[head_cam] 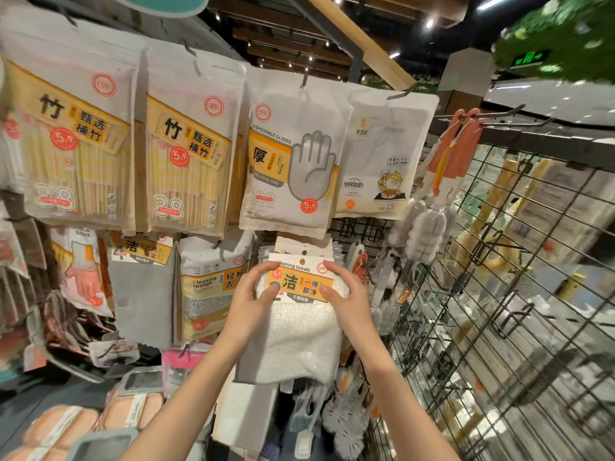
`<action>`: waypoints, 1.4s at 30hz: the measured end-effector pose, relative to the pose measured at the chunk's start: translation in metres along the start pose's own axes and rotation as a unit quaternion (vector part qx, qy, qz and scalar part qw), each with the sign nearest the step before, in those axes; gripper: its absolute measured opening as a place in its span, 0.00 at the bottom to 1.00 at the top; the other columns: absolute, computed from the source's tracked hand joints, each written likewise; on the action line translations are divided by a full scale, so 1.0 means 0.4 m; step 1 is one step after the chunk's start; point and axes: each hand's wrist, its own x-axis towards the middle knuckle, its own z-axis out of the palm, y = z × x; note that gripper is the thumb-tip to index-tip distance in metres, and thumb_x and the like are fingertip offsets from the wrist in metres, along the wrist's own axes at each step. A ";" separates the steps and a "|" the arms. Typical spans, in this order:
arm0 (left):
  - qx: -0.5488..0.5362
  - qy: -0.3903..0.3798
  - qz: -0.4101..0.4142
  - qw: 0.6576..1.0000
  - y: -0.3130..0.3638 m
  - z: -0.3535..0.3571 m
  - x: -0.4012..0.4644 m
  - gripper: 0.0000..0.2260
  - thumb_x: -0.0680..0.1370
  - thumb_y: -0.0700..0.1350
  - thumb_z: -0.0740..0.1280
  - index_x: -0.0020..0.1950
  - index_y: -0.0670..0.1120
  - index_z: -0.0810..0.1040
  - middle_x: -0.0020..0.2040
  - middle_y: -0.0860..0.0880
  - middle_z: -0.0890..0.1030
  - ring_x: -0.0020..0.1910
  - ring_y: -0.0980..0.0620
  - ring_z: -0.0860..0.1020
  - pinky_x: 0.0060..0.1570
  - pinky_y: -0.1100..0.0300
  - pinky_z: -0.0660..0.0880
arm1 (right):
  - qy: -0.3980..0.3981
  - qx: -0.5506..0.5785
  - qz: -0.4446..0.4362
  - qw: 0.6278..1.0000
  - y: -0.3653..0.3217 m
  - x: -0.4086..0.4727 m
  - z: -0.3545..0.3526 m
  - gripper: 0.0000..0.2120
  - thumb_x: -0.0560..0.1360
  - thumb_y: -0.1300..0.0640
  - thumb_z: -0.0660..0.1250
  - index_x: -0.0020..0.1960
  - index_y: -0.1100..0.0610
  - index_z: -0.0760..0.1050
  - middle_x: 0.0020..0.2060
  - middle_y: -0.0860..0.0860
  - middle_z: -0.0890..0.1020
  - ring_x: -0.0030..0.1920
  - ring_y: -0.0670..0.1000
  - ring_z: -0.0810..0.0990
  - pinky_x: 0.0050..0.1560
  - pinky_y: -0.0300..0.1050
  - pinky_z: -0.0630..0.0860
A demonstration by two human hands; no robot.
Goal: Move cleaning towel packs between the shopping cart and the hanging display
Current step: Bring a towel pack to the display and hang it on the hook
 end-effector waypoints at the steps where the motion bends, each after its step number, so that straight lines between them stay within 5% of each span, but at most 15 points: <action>1: 0.002 -0.001 0.001 1.000 -0.007 0.002 0.008 0.18 0.77 0.36 0.65 0.57 0.59 0.76 0.62 0.51 0.76 0.64 0.50 0.72 0.64 0.44 0.69 | 0.003 -0.004 0.002 1.000 0.004 0.006 -0.001 0.20 0.74 0.65 0.67 0.61 0.47 0.75 0.60 0.51 0.73 0.55 0.35 0.70 0.50 0.22 0.66; 13: 0.038 -0.001 -0.001 0.999 -0.051 0.025 0.042 0.17 0.77 0.36 0.65 0.60 0.54 0.77 0.62 0.50 0.74 0.63 0.54 0.71 0.65 0.44 0.68 | 0.018 -0.028 0.015 0.999 0.030 0.023 -0.002 0.19 0.75 0.64 0.66 0.62 0.48 0.76 0.58 0.51 0.72 0.54 0.40 0.70 0.48 0.18 0.64; 17: 0.116 -0.029 -0.013 0.993 -0.039 0.027 0.071 0.22 0.76 0.35 0.66 0.66 0.55 0.72 0.65 0.51 0.72 0.61 0.60 0.67 0.70 0.52 0.61 | 0.011 -0.082 0.020 0.996 0.044 0.056 0.007 0.22 0.76 0.62 0.66 0.65 0.43 0.73 0.56 0.50 0.69 0.56 0.45 0.69 0.61 0.35 0.65; 21: 0.162 -0.064 -0.026 0.984 -0.045 0.028 0.106 0.30 0.72 0.33 0.69 0.68 0.57 0.67 0.68 0.49 0.69 0.65 0.54 0.66 0.70 0.48 0.62 | -0.006 -0.169 0.023 0.985 0.069 0.088 0.014 0.29 0.74 0.61 0.68 0.68 0.37 0.66 0.60 0.47 0.63 0.56 0.43 0.66 0.57 0.40 0.67; 25: 0.151 -0.079 -0.030 0.985 -0.044 0.034 0.122 0.32 0.71 0.32 0.70 0.69 0.54 0.66 0.69 0.48 0.67 0.65 0.56 0.64 0.72 0.48 0.59 | 0.004 -0.206 0.027 0.978 0.091 0.109 0.025 0.33 0.72 0.59 0.70 0.67 0.31 0.64 0.64 0.48 0.61 0.67 0.49 0.61 0.61 0.46 0.69; 35: 0.142 -0.077 -0.051 0.986 -0.040 0.044 0.153 0.33 0.70 0.33 0.72 0.68 0.55 0.65 0.66 0.50 0.65 0.62 0.57 0.62 0.68 0.53 0.59 | -0.038 -0.216 0.044 0.975 0.073 0.143 0.000 0.33 0.71 0.61 0.70 0.70 0.38 0.64 0.67 0.52 0.60 0.68 0.52 0.61 0.60 0.40 0.62; 42: 0.182 -0.080 -0.106 0.974 -0.023 0.055 0.127 0.37 0.71 0.35 0.72 0.73 0.58 0.61 0.71 0.45 0.58 0.69 0.45 0.63 0.69 0.47 0.62 | -0.072 -0.213 0.039 0.974 0.045 0.123 -0.029 0.32 0.73 0.55 0.70 0.72 0.42 0.61 0.75 0.51 0.48 0.75 0.54 0.48 0.72 0.50 0.53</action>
